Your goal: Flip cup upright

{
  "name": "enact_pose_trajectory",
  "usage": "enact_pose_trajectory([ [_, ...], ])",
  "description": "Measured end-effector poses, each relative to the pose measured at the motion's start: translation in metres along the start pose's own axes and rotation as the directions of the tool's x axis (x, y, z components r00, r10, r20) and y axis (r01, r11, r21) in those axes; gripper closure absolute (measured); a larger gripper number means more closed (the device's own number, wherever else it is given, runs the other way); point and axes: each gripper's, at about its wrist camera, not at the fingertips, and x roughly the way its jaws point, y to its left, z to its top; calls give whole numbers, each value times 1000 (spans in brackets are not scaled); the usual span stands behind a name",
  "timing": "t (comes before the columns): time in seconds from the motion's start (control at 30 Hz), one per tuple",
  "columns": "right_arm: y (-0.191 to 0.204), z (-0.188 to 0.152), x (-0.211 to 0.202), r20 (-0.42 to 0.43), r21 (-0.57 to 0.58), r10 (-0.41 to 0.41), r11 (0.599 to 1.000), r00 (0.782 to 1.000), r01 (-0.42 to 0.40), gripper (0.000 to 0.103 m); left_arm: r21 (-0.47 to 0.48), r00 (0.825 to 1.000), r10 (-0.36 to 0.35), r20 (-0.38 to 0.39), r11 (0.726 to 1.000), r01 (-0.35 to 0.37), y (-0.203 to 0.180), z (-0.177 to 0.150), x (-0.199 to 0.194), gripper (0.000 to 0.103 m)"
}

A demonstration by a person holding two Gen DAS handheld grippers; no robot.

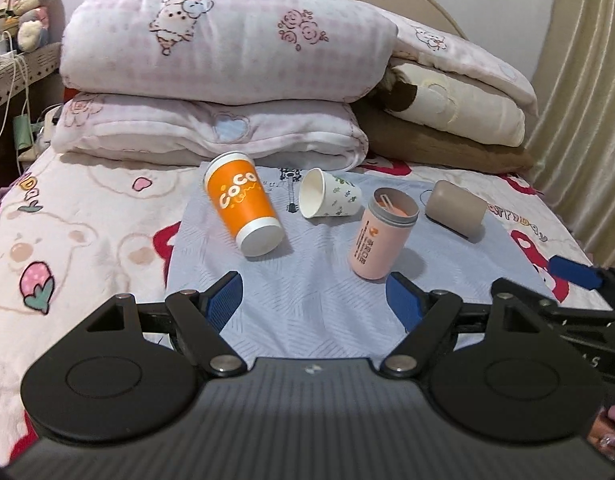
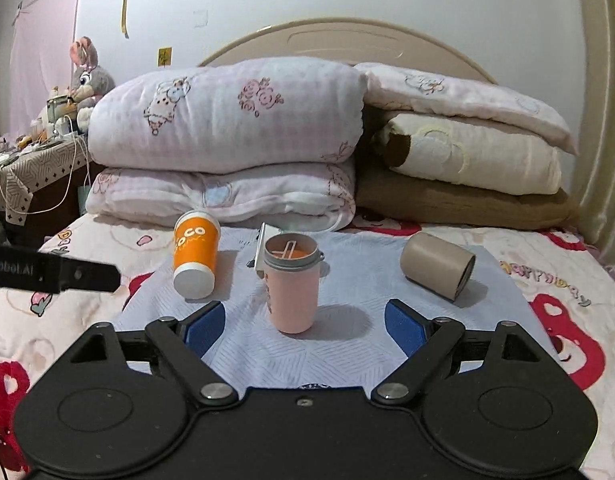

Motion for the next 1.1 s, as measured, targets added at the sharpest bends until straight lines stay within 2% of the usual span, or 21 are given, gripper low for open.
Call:
enact_pose_trajectory([
  [0.13, 2, -1, -10, 0, -14, -29, 999, 1000, 29, 9, -5, 1000, 1, 0, 1000, -1, 1, -4, -6, 25],
  [0.23, -1, -3, -14, 0, 5, -38, 999, 999, 38, 3, 1, 1000, 10, 9, 1000, -10, 1, -6, -8, 23],
  [0.43, -10, -7, -10, -11, 65, -65, 996, 998, 65, 0, 23, 999, 32, 40, 999, -33, 0, -12, -7, 7],
  [0.6, -13, -9, -9, -12, 83, -87, 993, 996, 88, 0, 46, 996, 82, 47, 995, -84, -2, -13, -6, 1],
  [0.9, -5, -6, -17, -11, 71, -74, 995, 997, 75, 0, 92, 993, 113, 17, 989, -114, -9, -13, -7, 1],
  [1.1, 0, -3, -23, -10, 64, -98, 993, 995, 99, 0, 98, 991, 132, -4, 987, -131, -8, -13, -9, 1],
])
